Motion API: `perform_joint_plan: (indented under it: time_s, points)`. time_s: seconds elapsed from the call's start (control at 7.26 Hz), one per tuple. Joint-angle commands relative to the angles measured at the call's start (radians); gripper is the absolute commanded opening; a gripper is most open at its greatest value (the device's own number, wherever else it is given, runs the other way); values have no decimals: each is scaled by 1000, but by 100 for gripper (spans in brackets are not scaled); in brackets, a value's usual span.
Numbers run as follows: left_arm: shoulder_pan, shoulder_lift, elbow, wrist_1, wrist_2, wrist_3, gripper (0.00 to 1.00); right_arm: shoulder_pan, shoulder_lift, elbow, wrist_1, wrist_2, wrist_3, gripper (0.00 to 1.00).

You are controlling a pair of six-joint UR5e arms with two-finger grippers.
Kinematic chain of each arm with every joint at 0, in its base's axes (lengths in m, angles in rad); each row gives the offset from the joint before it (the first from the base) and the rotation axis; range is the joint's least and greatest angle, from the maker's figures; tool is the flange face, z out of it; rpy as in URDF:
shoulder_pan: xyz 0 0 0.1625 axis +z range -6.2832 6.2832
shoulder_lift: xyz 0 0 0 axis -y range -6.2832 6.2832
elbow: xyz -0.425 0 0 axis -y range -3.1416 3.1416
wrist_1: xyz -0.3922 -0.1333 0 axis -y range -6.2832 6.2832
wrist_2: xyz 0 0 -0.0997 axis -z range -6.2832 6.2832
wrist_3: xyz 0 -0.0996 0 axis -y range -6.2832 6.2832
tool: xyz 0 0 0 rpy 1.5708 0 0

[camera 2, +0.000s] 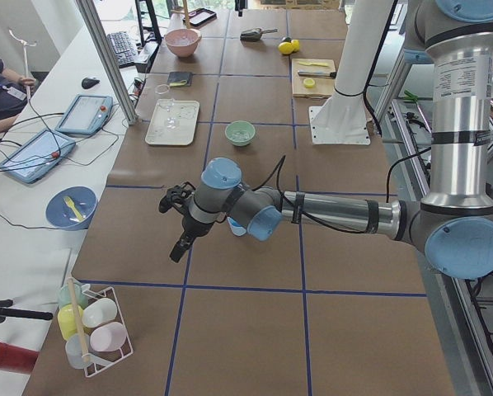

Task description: Pour ice into bowl

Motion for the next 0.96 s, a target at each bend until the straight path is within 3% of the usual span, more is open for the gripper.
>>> perform_joint_plan:
  time_s: [0.0, 0.28, 0.55, 0.83]
  points:
    - [-124, -18, -10, 351, -173, 87, 100, -170, 147, -1, 13, -26, 229, 100]
    - [-129, -3, -14, 473, -241, 87, 100, -406, 264, 18, 11, -194, 550, 100]
    - [-129, -11, -16, 469, -246, 87, 100, -637, 384, -18, -1, -393, 743, 100]
    - [-127, -20, -19, 467, -246, 87, 100, -696, 604, -223, -6, -460, 849, 100]
